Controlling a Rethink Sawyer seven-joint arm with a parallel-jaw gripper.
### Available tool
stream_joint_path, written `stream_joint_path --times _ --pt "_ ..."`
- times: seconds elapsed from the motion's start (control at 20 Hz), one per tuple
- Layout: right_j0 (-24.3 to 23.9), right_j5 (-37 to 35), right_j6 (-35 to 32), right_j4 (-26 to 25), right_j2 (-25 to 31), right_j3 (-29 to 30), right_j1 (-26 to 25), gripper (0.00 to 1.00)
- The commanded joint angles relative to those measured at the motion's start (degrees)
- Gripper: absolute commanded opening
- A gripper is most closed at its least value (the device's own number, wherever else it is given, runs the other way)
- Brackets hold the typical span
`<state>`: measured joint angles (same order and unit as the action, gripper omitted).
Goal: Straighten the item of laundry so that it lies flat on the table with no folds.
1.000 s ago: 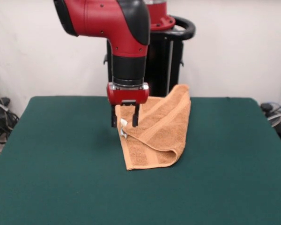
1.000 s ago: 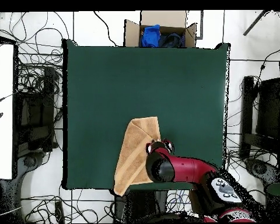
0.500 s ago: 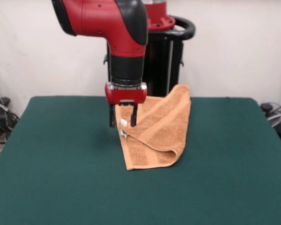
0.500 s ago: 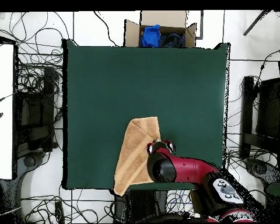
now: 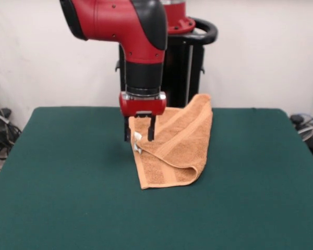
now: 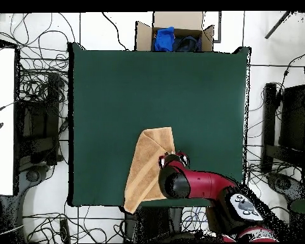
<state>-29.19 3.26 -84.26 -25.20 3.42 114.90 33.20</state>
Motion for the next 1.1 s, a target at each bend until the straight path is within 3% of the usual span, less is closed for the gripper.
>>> stream_joint_path --times 0.05,1.1 --pt "1.94 1.86 -8.4 -0.96 3.01 -0.81 -1.92 1.0" --pt "3.96 6.71 -8.91 -0.41 0.38 -3.45 -7.29 1.0"
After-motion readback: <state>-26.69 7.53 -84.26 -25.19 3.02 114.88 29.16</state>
